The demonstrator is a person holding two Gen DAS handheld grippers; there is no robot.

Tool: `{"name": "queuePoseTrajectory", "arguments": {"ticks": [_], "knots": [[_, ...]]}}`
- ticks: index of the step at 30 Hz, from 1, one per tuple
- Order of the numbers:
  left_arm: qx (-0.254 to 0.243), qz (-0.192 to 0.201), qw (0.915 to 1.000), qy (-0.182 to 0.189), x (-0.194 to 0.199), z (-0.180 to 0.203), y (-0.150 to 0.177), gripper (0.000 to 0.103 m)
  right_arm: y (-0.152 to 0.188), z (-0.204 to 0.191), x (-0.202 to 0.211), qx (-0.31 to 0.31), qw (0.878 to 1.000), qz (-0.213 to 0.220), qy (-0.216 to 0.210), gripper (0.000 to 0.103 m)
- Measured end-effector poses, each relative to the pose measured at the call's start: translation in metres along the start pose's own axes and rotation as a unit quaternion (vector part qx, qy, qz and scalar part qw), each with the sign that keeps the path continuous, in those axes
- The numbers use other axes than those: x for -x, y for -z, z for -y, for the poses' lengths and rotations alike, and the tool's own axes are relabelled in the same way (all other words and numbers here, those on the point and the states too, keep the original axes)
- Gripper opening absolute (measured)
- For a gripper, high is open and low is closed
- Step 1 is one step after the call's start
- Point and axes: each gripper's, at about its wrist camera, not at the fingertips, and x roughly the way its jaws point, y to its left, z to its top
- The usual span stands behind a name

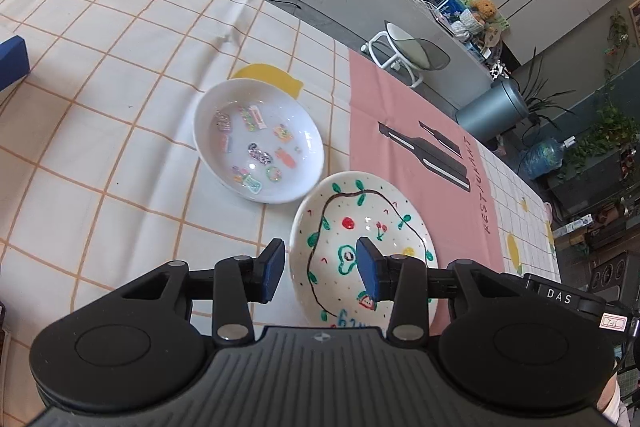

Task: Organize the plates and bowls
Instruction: 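Close both grippers on the rim of the white fruit-painted plate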

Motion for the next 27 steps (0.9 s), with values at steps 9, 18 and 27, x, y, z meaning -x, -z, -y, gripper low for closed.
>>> {"name": "queuePoseTrajectory", "arguments": {"ticks": [9, 18, 27], "knots": [[0.044, 0.022, 0.9986, 0.019, -0.007, -0.021, 0.009, 0.037, 0.005, 0.001, -0.008, 0.008, 0.999, 0.002, -0.035, 0.039], [0.046, 0.028, 0.9986, -0.004, -0.012, -0.014, 0.014, 0.009, 0.014, 0.028, -0.016, -0.081, 0.992, -0.003, -0.099, 0.014], [0.043, 0.032, 0.9985, -0.01, -0.006, -0.004, 0.021, 0.008, 0.015, 0.024, -0.005, -0.093, 0.992, -0.001, -0.085, 0.004]]}}
